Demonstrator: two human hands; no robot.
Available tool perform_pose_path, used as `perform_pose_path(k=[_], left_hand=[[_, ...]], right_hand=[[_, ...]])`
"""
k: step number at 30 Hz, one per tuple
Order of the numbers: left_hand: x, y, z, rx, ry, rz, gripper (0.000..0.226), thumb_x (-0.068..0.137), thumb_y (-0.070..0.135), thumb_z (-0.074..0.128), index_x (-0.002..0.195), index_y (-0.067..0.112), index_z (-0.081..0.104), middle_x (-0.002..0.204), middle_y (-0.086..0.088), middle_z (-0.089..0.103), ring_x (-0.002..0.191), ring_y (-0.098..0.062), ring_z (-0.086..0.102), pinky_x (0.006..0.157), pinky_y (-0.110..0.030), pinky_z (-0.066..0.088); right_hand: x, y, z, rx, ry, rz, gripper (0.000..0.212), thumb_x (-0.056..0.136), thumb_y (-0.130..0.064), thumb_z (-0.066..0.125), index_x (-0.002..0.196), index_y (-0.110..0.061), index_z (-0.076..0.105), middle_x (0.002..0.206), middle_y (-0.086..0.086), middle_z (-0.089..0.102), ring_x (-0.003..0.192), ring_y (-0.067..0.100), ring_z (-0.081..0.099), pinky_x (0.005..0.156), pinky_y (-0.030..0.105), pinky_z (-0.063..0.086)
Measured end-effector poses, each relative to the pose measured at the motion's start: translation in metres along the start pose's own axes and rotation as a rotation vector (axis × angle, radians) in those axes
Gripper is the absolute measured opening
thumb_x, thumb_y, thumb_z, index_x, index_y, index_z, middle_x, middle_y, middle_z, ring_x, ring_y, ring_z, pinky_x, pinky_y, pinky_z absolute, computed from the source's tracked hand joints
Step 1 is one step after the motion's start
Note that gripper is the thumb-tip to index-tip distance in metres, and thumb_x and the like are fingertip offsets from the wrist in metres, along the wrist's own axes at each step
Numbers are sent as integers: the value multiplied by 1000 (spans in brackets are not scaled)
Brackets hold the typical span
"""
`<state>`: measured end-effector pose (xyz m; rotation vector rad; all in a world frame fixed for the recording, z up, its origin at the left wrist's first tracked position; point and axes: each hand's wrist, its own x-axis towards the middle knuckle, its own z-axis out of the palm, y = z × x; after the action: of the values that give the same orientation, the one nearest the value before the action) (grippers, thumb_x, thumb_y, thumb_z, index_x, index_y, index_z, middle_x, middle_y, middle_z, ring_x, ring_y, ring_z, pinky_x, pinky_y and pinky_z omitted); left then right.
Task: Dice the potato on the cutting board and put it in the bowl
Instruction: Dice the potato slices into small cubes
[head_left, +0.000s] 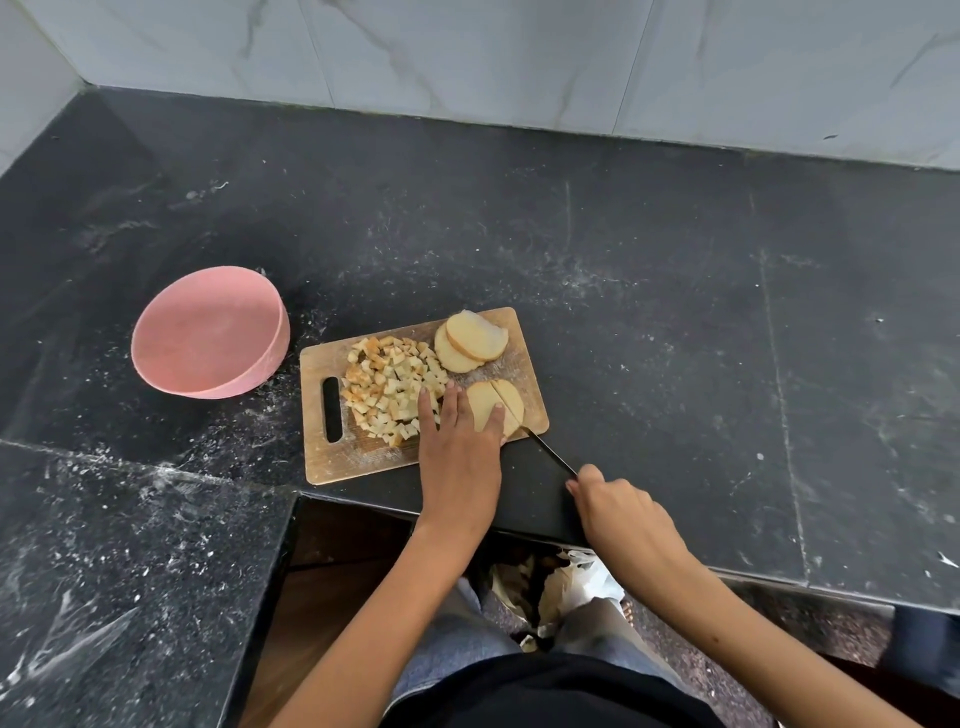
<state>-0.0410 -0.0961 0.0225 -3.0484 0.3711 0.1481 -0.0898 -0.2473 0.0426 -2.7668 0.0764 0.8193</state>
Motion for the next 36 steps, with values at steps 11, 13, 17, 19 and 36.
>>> perform_pose_path(k=[11, 13, 17, 19, 36], left_hand=[[-2, -12, 15, -209, 252, -22, 23, 83, 34, 74, 100, 20, 77, 116, -13, 69, 127, -31, 53, 111, -54, 13], [-2, -15, 15, -248, 290, -37, 22, 78, 35, 77, 93, 19, 78, 109, -10, 72, 123, -32, 56, 110, -54, 13], [-2, -19, 17, -306, 308, -36, 24, 74, 34, 79, 91, 17, 78, 106, -9, 73, 120, -33, 58, 110, -52, 12], [-1, -21, 19, -317, 309, -36, 26, 74, 35, 78, 93, 17, 78, 108, -8, 72, 121, -33, 57, 110, -52, 12], [-2, -17, 26, -250, 331, -33, 15, 81, 27, 75, 93, 17, 77, 110, -11, 71, 122, -34, 56, 109, -55, 14]], right_hand=[[9, -6, -11, 192, 146, -68, 31, 103, -36, 24, 86, -14, 37, 68, 2, 46, 74, 35, 53, 63, 34, 36], [19, -15, -13, 220, 147, -88, 32, 103, -36, 25, 89, -13, 41, 77, 8, 54, 79, 34, 57, 64, 35, 38], [34, -32, -14, 245, 108, -82, 37, 104, -32, 25, 111, -6, 50, 99, 19, 62, 93, 39, 59, 70, 37, 42], [39, -38, -14, 229, 100, -70, 37, 104, -32, 25, 115, -6, 48, 103, 20, 61, 96, 40, 58, 70, 37, 41], [51, -52, -14, 19, 29, 0, 24, 99, -6, 35, 119, -5, 48, 114, 13, 59, 104, 32, 60, 74, 35, 43]])
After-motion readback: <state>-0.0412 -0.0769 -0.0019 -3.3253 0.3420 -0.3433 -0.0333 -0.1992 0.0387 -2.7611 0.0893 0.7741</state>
